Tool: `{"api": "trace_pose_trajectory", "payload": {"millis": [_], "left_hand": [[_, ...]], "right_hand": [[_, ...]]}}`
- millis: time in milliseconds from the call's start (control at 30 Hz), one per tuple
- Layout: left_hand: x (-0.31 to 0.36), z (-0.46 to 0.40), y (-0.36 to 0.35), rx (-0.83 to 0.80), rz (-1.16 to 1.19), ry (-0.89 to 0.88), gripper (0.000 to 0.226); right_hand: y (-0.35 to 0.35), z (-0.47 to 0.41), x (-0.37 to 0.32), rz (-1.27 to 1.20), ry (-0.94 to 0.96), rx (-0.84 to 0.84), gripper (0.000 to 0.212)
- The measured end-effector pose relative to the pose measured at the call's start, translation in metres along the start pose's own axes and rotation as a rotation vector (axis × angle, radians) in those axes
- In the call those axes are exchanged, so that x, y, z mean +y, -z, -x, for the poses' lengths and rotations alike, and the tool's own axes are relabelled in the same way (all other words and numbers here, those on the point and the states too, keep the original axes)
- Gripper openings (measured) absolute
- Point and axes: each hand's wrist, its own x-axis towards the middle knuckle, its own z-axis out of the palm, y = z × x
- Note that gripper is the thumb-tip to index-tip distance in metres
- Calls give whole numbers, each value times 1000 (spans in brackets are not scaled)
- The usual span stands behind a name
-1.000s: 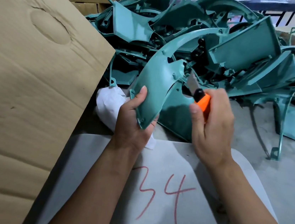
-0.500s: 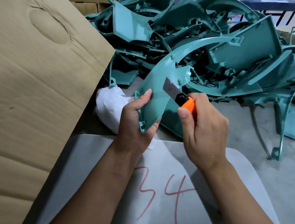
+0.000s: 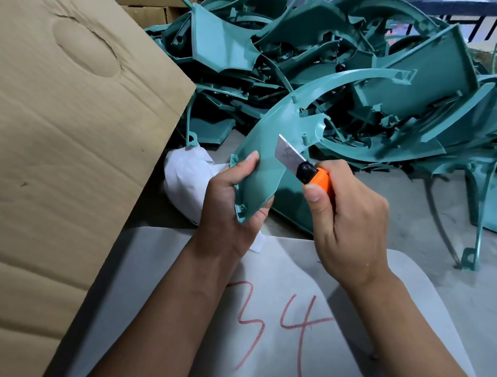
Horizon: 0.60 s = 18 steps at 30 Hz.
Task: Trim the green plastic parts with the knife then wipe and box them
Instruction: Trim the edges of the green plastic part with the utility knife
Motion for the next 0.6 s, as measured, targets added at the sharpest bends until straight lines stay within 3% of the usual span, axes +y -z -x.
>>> {"api": "trace_pose_trajectory", "payload": {"millis": [367, 500, 600], "left_hand": [[-2, -3, 0, -38, 62, -34, 11], [-4, -1, 3, -162, 74, -86, 40], [-5, 2, 2, -131, 97, -73, 27]], "right_hand": [[0, 0, 3, 47, 20, 40, 52], [1, 2, 4, 62, 7, 56, 51], [-1, 3, 3, 92, -6, 68, 52]]}}
